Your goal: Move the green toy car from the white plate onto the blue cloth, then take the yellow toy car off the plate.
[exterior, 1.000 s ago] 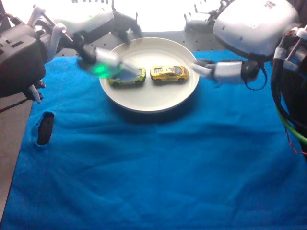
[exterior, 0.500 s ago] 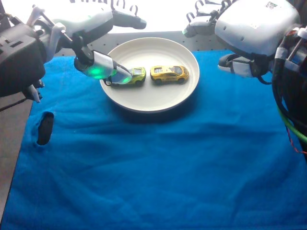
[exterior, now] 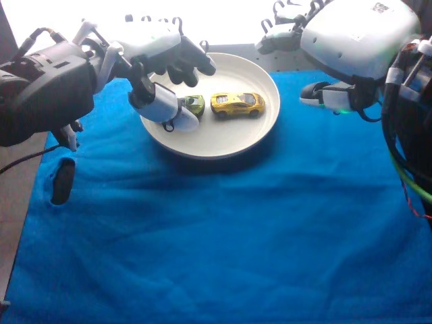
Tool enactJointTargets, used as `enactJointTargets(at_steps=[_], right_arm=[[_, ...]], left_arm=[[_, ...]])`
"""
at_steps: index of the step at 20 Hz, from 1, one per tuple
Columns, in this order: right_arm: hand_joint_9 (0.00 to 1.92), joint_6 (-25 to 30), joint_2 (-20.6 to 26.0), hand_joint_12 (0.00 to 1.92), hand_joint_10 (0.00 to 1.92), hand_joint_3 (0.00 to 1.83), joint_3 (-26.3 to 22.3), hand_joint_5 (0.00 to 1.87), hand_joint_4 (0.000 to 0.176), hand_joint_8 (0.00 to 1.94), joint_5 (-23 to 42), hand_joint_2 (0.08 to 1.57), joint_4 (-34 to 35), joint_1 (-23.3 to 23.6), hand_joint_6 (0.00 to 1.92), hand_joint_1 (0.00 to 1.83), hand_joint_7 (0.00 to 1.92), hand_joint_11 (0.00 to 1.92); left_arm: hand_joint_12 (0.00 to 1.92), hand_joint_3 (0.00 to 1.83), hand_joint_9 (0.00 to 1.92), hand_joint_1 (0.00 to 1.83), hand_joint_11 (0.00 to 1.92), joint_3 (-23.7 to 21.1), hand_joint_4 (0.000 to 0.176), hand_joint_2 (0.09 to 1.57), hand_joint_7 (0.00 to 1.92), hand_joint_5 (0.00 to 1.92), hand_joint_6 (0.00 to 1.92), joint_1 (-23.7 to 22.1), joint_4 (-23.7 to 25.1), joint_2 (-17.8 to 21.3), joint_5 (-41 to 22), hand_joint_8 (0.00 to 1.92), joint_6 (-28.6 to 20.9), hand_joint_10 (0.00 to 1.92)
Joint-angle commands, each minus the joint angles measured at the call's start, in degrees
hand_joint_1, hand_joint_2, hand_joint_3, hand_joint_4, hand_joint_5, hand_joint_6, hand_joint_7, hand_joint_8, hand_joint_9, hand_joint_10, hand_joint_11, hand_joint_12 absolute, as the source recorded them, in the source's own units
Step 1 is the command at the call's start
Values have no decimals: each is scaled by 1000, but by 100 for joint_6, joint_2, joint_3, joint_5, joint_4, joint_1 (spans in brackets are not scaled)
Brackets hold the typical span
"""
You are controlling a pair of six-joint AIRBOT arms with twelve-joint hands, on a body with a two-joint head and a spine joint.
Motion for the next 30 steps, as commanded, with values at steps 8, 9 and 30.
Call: enactJointTargets(at_steps=[8,9,30], right_arm=[[395,-16,5,1701,1143,0,-41,427,0,795,746,1050,-46,69,598,1228,504,142],[419,-16,5,1714,1164,0,-47,456,0,805,754,1028,-46,69,602,1279,532,167],[532,-16,8,1697,1239,1,-130,477,0,943,809,990,-49,69,894,1324,631,364]], left_arm=[[1653,0,471,1072,257,254,0,963,599,696,23,-83,-164,-147,-572,665,-20,1066],[1610,0,480,1070,253,295,0,964,606,692,20,-82,-178,-173,-540,613,-20,1003],[1475,6,527,1103,210,753,0,1025,796,720,11,44,-375,-506,-199,67,-13,727]])
